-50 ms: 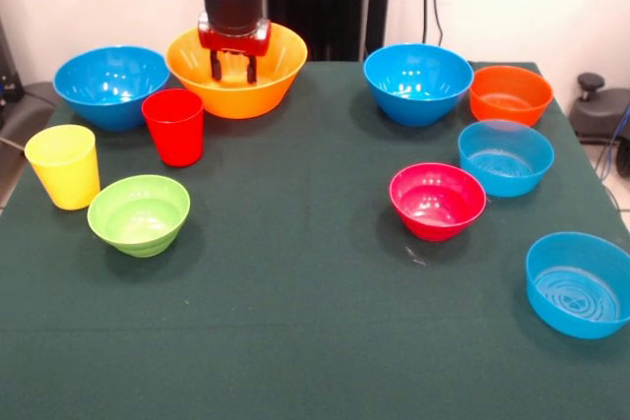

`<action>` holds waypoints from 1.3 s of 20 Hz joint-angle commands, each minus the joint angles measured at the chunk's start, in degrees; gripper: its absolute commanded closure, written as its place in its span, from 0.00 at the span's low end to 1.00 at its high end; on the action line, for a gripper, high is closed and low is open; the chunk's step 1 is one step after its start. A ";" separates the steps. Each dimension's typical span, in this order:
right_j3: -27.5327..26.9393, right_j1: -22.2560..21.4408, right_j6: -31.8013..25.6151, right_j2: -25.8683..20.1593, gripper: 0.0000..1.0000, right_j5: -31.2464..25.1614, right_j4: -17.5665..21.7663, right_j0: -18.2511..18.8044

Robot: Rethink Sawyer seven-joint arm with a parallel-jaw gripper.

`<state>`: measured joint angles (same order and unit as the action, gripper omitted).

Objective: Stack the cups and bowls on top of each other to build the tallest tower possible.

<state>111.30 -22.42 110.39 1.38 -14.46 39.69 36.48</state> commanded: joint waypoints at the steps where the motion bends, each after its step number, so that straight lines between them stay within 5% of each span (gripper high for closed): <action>1: -25.19 7.11 -4.20 -13.40 0.00 0.75 -1.06 3.52; 14: -24.73 5.87 -0.81 -14.10 0.00 0.58 5.02 2.86; 18: -23.25 4.30 1.67 -12.82 0.00 0.01 4.20 1.67; 22: -21.52 2.60 9.30 -8.21 0.00 5.12 2.32 -1.89; 26: -20.22 2.13 9.11 -8.84 0.00 4.55 -0.36 -1.14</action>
<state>107.16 -22.12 110.39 -2.96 -27.53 40.23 36.97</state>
